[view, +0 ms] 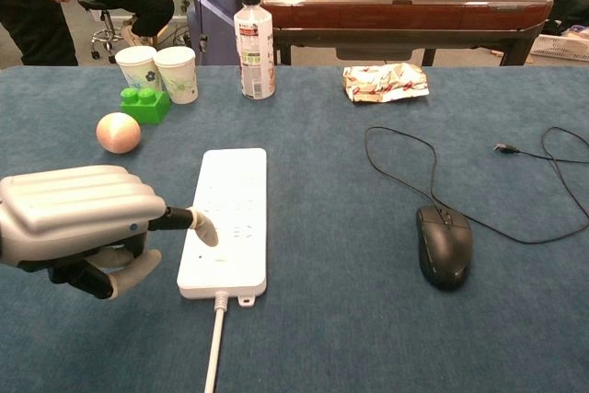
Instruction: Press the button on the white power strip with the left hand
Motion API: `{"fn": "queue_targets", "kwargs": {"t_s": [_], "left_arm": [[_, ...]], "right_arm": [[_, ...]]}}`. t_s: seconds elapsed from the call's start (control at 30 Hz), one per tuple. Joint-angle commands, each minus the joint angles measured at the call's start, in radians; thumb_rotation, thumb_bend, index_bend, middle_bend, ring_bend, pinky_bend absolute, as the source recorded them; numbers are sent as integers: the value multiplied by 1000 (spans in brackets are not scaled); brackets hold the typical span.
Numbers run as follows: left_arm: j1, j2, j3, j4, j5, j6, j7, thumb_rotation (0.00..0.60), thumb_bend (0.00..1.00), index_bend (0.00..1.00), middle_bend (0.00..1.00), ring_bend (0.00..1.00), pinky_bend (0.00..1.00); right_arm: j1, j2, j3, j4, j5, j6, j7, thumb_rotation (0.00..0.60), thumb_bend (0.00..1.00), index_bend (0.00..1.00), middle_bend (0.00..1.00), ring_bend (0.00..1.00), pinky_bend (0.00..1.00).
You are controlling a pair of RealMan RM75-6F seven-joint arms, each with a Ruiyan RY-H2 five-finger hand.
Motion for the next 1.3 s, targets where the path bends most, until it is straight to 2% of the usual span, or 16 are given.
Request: {"fn": "queue_targets", "kwargs": {"t_s": [0.03,0.67,1.3], "left_arm": [[-8,-14,3,10,-10,6,12,600,692,240,1000,1000,1000],[-49,-63,37,37,-89,30,68,600,688,242,1000,1000,1000],[-72,-74,65,55,-122,56,82,600,689,231,1000,1000,1000]], "right_arm": [[-4,-3,7,-2,12,2,-11,600,355,264,313,252,435],[-11,-7,23,5,25,3,4,600,356,264,313,252,435],[-7,-9,30,0,35,-18,-18,600,355,264,313,252,435]]}}
